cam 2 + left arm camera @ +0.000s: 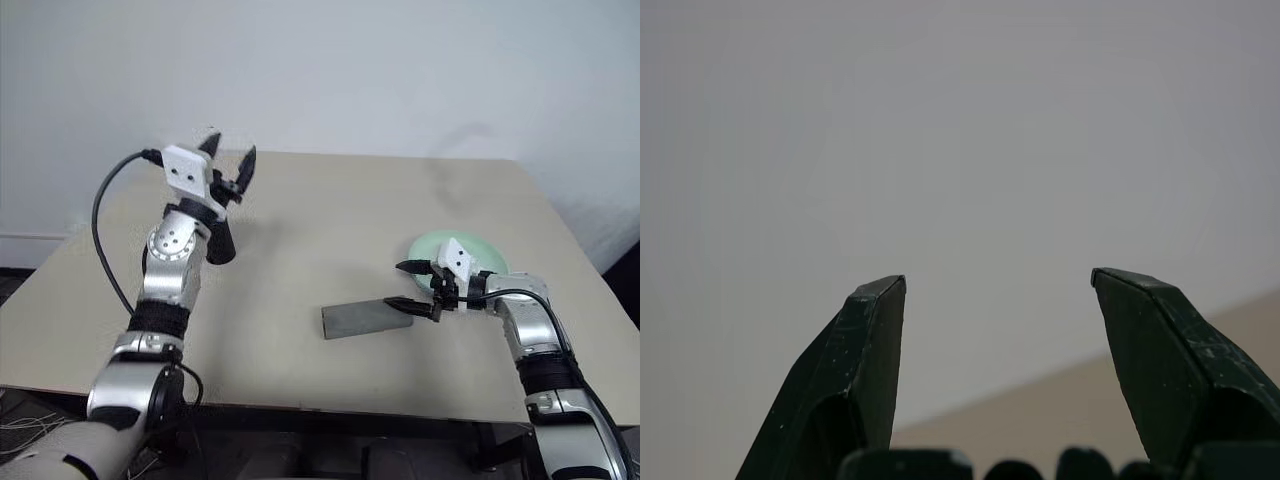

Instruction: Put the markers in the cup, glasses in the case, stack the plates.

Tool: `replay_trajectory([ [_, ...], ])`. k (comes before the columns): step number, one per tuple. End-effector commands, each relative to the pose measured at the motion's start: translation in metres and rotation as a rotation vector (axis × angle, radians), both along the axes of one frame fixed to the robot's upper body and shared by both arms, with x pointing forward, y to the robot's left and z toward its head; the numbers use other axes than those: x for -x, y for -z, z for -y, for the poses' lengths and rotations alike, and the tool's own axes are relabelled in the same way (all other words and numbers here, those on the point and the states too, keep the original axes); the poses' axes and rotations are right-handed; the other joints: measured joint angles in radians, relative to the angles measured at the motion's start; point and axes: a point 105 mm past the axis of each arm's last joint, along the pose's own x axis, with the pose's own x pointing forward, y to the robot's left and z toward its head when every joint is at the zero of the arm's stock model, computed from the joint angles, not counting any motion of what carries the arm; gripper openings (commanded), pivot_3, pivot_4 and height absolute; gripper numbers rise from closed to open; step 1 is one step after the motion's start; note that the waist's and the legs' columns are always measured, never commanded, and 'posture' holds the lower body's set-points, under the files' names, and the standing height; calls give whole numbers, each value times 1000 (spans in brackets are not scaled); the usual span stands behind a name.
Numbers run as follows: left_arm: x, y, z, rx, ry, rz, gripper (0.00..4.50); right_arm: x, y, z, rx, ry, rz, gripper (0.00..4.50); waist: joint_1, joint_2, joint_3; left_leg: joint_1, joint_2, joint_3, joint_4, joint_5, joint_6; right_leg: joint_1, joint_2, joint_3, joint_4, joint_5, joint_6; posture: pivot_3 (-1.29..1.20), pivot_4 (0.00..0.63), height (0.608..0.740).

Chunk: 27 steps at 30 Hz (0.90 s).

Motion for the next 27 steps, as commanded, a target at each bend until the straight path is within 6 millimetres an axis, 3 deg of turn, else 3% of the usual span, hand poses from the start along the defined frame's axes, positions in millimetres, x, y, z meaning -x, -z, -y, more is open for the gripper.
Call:
replay_trajectory([
  [1, 20, -6, 22, -32, 156, -32, 3116, -7, -24, 3, -49, 27, 71, 4290, 1, 0, 0, 0, 0, 0, 0, 0, 0, 0, 0, 0, 0, 0, 0, 0, 0, 739],
  [7, 47, 44, 37, -169, 301, -204, 3116, -10, -36, 11, -104, 81, 69, 4290, 3, 0, 0, 1, -1, 1, 2, 0, 1, 2, 0, 1, 0, 0, 0, 0, 0, 739],
  [13, 60, 83, 44, -236, 360, -307, 3116, -11, -33, 34, -78, 176, 75, 4290, 4, 1, 0, 1, -1, 0, 2, 0, 1, 2, 0, 0, 0, 0, 0, 0, 0, 739],
  [20, 56, 104, 46, -217, 336, -355, 3116, -6, -6, 76, -36, 363, 22, 4290, 4, 1, 0, 1, -1, 1, 2, 1, 1, 2, -1, 1, -1, -1, 0, 0, 0, 739],
  [27, 46, 104, 57, -186, 328, -342, 3116, 7, -4, 103, -59, 493, 31, 4290, 4, 2, 1, 0, -1, 1, 2, 1, 3, 2, -1, 1, -1, -1, 0, 0, 0, 739],
])
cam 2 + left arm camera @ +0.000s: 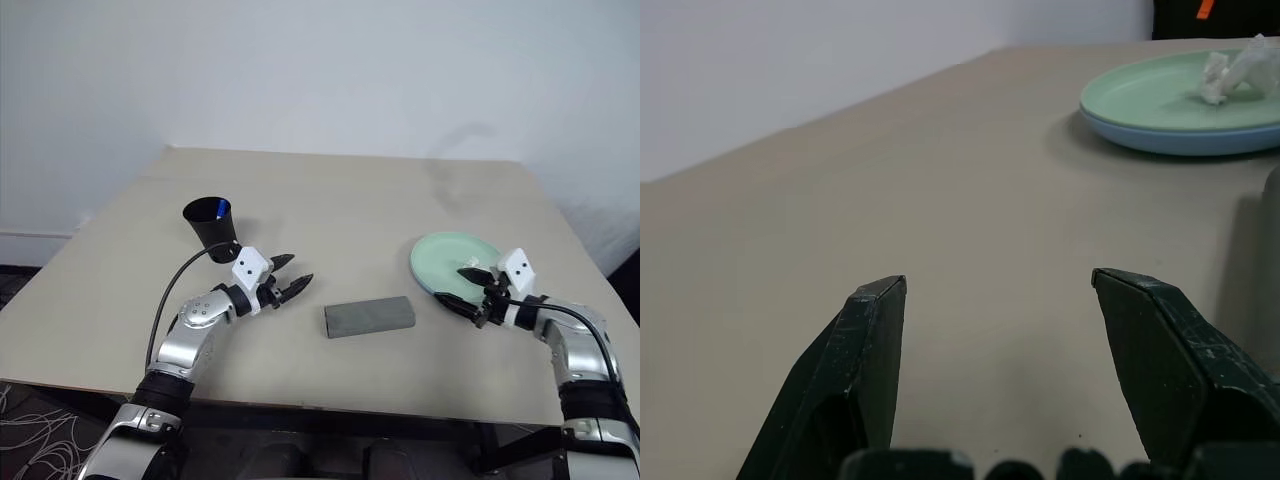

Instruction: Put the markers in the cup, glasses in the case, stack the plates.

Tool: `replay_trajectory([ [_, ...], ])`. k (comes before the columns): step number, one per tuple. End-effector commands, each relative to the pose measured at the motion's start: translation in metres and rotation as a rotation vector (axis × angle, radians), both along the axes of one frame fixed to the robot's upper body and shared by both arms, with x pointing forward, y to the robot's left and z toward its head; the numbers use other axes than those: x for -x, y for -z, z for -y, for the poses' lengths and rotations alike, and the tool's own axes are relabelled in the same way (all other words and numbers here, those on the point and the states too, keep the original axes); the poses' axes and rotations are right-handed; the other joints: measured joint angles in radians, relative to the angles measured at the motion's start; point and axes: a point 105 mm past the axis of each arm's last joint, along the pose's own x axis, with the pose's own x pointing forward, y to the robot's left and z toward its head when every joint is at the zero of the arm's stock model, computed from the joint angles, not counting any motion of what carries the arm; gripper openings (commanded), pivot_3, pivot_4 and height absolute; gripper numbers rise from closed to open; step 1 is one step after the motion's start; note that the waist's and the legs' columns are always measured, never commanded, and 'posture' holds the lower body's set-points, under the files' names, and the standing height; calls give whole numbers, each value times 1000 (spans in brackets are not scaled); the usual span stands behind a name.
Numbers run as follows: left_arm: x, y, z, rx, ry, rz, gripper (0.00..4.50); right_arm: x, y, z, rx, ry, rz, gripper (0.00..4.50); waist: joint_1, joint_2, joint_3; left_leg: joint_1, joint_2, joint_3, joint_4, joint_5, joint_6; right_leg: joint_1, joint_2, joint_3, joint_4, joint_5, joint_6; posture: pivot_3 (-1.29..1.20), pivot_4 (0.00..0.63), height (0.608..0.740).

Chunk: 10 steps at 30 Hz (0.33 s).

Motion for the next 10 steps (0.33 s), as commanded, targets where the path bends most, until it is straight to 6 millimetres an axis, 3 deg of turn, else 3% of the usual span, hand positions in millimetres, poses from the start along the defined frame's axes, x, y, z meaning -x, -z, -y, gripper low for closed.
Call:
replay_trajectory([
  [1, -7, -21, 7, 17, 18, 85, 3116, 0, -19, 12, -2, 57, 82, 4290, -1, 0, 0, 0, 0, 0, 0, 0, 0, 0, 0, 0, 0, -1, 1, 0, 0, 739],
  [10, 0, -13, 9, 37, 30, 69, 3116, 5, -21, 17, -9, 95, 84, 4290, -1, 2, 0, 1, 1, 1, 0, 0, 0, 0, 1, 1, 0, -3, 4, 0, 0, 739],
])
